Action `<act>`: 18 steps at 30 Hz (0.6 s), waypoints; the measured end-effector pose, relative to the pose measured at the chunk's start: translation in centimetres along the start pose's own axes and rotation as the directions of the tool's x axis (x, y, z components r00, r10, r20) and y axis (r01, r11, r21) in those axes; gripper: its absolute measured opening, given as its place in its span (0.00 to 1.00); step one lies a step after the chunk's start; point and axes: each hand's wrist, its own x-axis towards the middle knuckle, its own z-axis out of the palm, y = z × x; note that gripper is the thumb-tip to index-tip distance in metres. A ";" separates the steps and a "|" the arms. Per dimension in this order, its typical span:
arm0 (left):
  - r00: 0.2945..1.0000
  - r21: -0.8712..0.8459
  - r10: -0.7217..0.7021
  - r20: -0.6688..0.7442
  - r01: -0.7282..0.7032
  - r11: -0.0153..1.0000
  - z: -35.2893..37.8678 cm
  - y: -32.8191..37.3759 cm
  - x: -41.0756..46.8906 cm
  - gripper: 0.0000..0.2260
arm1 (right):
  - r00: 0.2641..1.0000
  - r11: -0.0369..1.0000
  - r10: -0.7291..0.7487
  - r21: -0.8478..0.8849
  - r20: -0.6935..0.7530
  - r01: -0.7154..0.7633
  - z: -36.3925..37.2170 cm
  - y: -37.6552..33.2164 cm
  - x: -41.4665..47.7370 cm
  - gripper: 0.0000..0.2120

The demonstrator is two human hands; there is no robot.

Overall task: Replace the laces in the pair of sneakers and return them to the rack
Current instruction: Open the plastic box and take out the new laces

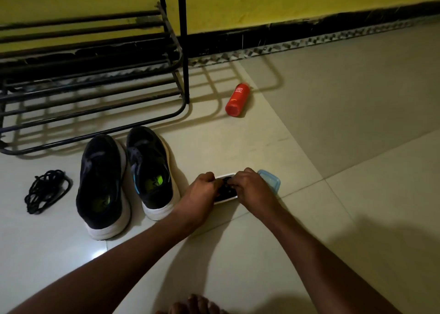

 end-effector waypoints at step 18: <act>0.980 0.203 0.133 0.151 -0.162 0.966 -0.2 0.7 0.6 0.22 | 0.840 0.867 0.499 0.127 -0.212 -0.482 -0.2 4.4 -2.8 0.23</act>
